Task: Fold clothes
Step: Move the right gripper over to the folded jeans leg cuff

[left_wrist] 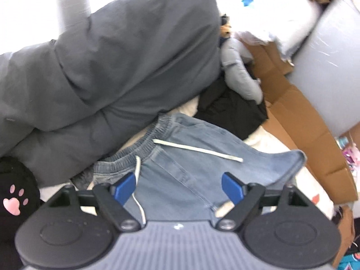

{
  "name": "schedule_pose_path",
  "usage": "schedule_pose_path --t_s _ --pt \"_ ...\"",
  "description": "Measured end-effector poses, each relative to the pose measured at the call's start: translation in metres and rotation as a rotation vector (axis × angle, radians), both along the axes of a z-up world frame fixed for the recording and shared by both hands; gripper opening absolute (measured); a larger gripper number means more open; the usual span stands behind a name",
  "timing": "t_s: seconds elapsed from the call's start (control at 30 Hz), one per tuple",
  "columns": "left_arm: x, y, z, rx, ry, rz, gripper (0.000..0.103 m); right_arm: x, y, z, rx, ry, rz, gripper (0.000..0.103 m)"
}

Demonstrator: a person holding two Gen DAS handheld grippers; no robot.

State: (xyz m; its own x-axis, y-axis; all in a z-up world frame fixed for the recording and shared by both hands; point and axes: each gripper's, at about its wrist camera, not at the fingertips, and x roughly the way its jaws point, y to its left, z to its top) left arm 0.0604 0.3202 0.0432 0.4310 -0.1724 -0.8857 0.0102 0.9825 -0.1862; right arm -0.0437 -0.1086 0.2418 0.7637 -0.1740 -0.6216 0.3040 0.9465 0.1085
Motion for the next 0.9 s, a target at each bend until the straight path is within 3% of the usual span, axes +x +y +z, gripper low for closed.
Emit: schedule_pose_path --t_s 0.23,0.3,0.37,0.63,0.9 --pt "-0.012 -0.017 0.033 -0.025 -0.013 -0.044 0.086 -0.09 -0.034 0.017 -0.007 0.0 -0.109 0.078" --pt "-0.013 -0.027 0.041 0.005 -0.035 -0.075 0.089 -0.112 -0.042 0.014 0.01 -0.002 -0.149 0.078" --pt "-0.013 -0.043 0.044 0.09 -0.042 -0.133 0.088 -0.129 -0.051 0.005 0.051 -0.019 -0.198 0.078" --pt "-0.004 -0.086 0.054 0.083 -0.01 -0.203 0.088 -0.175 -0.079 -0.048 0.124 -0.016 -0.263 0.078" --pt "0.025 -0.13 0.071 0.028 -0.03 -0.158 0.089 -0.18 -0.114 -0.113 0.153 -0.034 -0.32 0.078"
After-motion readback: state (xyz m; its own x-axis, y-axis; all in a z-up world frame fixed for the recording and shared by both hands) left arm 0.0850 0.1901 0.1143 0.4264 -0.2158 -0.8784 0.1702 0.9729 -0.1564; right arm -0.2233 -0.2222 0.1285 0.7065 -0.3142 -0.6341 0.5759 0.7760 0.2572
